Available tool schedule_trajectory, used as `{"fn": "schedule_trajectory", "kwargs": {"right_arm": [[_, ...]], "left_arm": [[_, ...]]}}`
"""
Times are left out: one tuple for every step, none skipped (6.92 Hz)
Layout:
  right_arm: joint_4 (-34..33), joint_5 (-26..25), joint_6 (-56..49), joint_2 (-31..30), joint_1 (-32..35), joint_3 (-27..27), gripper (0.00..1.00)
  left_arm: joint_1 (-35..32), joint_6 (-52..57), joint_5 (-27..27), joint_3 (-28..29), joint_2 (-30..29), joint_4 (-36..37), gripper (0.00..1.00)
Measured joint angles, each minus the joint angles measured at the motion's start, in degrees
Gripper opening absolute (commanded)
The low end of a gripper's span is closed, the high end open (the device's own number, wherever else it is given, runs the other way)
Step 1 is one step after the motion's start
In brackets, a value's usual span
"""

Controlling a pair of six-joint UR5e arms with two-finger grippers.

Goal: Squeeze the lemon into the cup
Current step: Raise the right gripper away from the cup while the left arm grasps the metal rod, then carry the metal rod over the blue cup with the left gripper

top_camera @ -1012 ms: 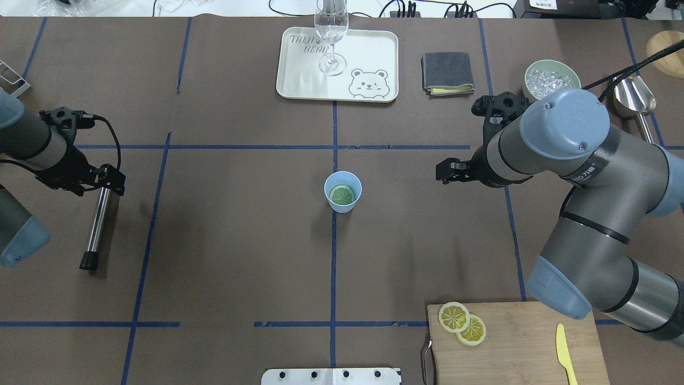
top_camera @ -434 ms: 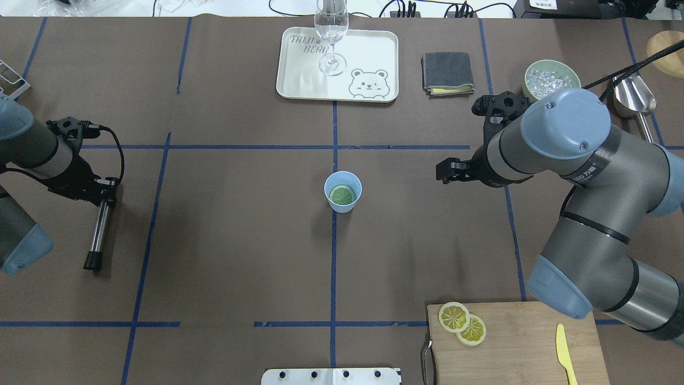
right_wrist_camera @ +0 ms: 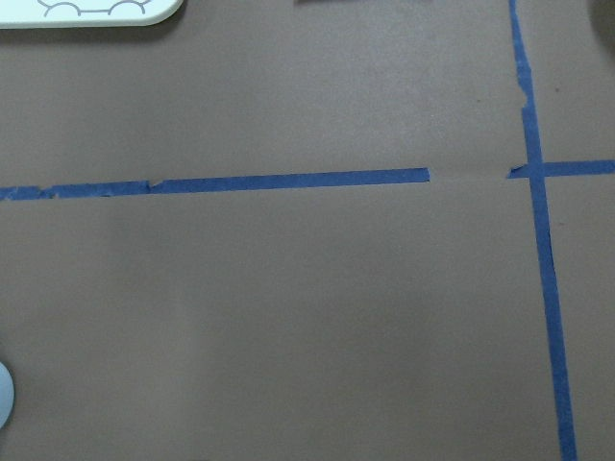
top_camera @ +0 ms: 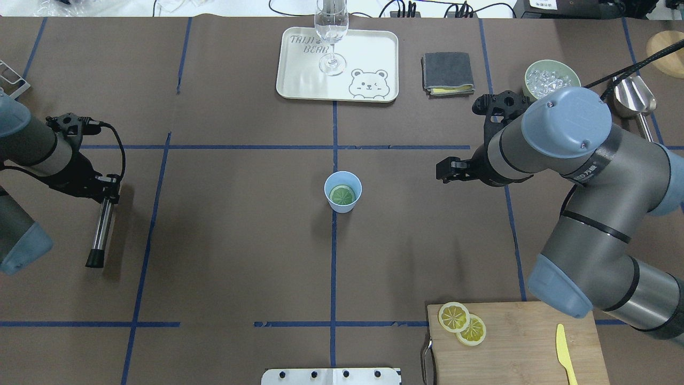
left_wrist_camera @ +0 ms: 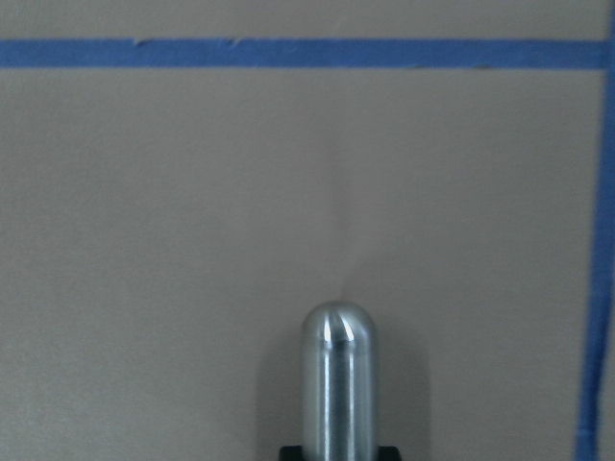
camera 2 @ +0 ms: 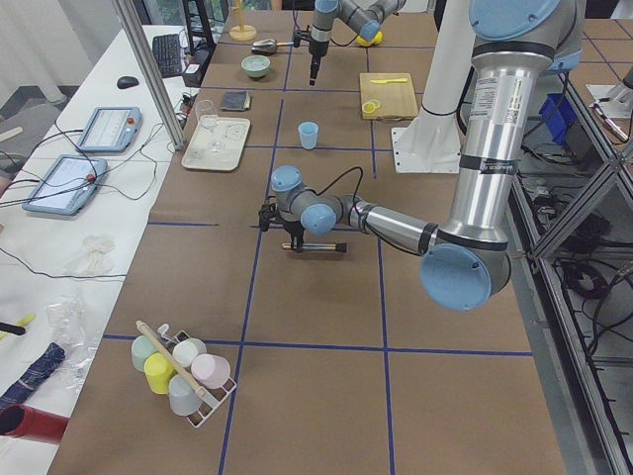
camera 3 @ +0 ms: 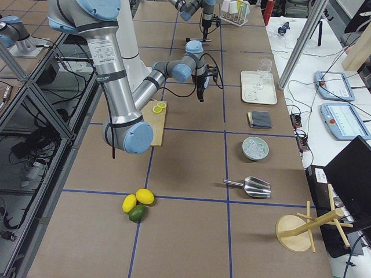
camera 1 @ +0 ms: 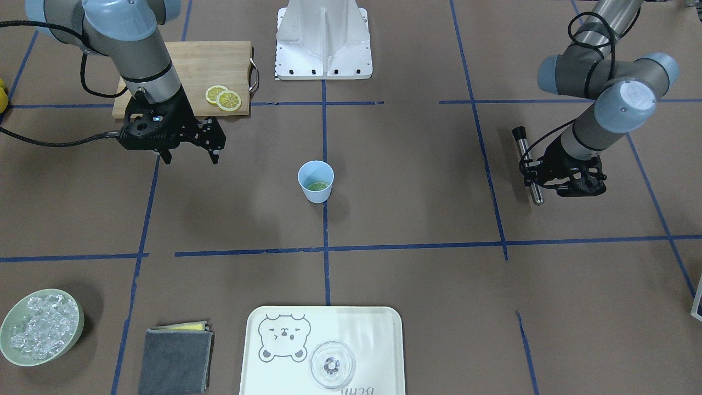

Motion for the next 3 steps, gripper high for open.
{"fn": "schedule_trajectory", "kwargs": {"right_arm": [[0.04, 0.98, 0.10, 0.13, 0.82, 0.08, 1.00], [0.06, 1.59, 0.09, 0.11, 1.66, 0.10, 1.00], [0.07, 1.89, -0.04, -0.06, 2.74, 0.11, 1.00]], "left_arm": [[-0.21, -0.33, 1.51, -3.82, -0.29, 0.27, 0.00], [-0.29, -1.39, 3.70, -7.73, -1.49, 0.79, 0.00], [-0.35, -4.06, 6.86, -11.76, -3.81, 1.62, 0.00]]}}
